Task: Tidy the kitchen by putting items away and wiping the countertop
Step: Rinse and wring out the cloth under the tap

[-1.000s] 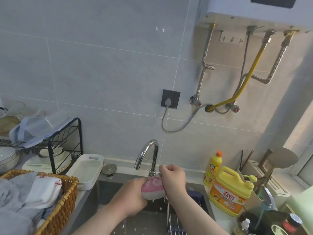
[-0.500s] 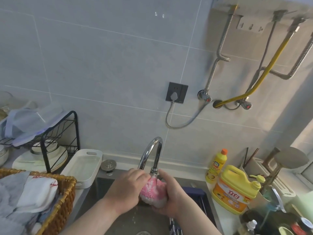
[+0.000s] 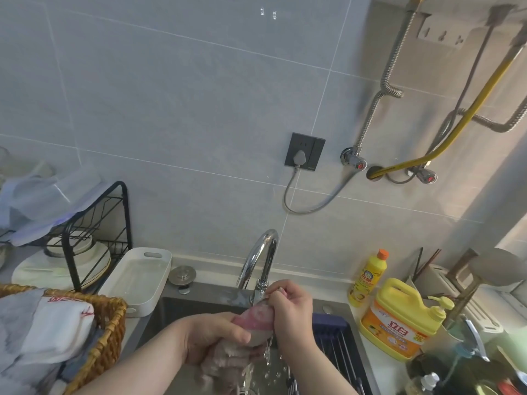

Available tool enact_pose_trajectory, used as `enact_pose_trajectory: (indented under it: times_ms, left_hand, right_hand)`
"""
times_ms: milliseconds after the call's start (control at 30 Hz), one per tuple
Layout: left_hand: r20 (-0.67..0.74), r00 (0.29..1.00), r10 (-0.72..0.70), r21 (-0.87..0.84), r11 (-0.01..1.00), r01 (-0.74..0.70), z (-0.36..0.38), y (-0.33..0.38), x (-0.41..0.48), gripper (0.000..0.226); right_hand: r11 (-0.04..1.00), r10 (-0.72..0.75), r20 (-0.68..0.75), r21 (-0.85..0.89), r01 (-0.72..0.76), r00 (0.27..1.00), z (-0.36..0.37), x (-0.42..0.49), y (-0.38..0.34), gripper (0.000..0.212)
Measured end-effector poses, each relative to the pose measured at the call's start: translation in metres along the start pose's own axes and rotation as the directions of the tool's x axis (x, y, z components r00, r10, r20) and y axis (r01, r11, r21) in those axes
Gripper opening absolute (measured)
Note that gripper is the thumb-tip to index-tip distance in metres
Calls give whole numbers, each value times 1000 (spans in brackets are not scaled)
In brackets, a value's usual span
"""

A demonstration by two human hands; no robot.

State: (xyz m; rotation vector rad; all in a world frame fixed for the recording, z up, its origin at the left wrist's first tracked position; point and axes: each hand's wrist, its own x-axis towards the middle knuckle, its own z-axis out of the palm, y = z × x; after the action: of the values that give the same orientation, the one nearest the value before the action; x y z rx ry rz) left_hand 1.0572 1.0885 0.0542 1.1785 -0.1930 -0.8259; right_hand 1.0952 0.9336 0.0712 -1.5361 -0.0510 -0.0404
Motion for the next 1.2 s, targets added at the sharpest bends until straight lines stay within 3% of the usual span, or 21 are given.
enact_pose_trajectory:
  times_ms: [100,200,267,333,367,467,533,567,667,767,867,900,967,1000,1067,1133,1200]
  left_hand:
    - [98,995,14,-25,1000,-12,-3,-6,3,30]
    - [42,999,-13,-34,999,14,-2,-12,4,44]
    - [-194,981,-9,83,996,25,4,-13,5,39]
    - [-472,871,133,334,942,38,8,-14,6,34]
    - [-543,806,235,450,892,43,9,-13,5,32]
    - [-559,693,455,747,639,183,7,-15,1,30]
    - [-511,645,568,850,444,283,5,-22,0,36]
    - [-450,641,622,893,314,322,1,-27,2,37]
    - [-201,687,698,952,-25,304,-5,-44,9,55]
    - [-46,678,734,949,-178,258,-4,-47,14,59]
    - [-125,649,750,950,-98,297,-3,-41,15,59]
    - [-217,637,739,950,10,313,-3,-39,13,55]
    - [-466,619,632,884,351,308,5,-32,12,39]
    - [-553,636,538,814,510,277,11,-28,13,33]
    - [-607,695,385,691,687,224,19,-24,16,20]
    - [-579,784,223,556,811,180,20,-19,15,8]
    - [-453,892,11,289,948,136,16,-16,10,13]
  right_hand:
    - [996,-55,27,-69,57,998,-1,1,4,21]
    - [990,-76,67,-117,83,995,-6,3,7,22]
    - [984,-41,114,-166,60,993,-14,4,8,22]
    - [987,52,183,-160,-22,982,-28,4,8,27]
    - [987,122,212,-125,-97,970,-35,6,8,30]
    - [892,451,196,-134,-431,871,-49,3,11,30]
    - [723,690,227,-171,-670,687,-48,1,10,47]
    - [657,743,280,-127,-743,608,-45,0,8,59]
    - [547,737,424,84,-833,527,-31,-1,-3,70]
    - [477,714,453,244,-845,534,-15,-4,-2,58]
    - [659,640,232,324,-679,732,-7,-3,14,30]
    - [727,589,144,335,-599,795,-6,-2,18,15]
    - [845,453,44,298,-444,891,-5,0,17,20]
    - [886,381,41,268,-378,924,-5,0,13,21]
    - [928,290,61,226,-296,955,-5,-2,8,20]
    - [941,256,101,202,-271,962,-4,-2,5,18]
    - [948,232,131,192,-255,964,-4,-3,7,18]
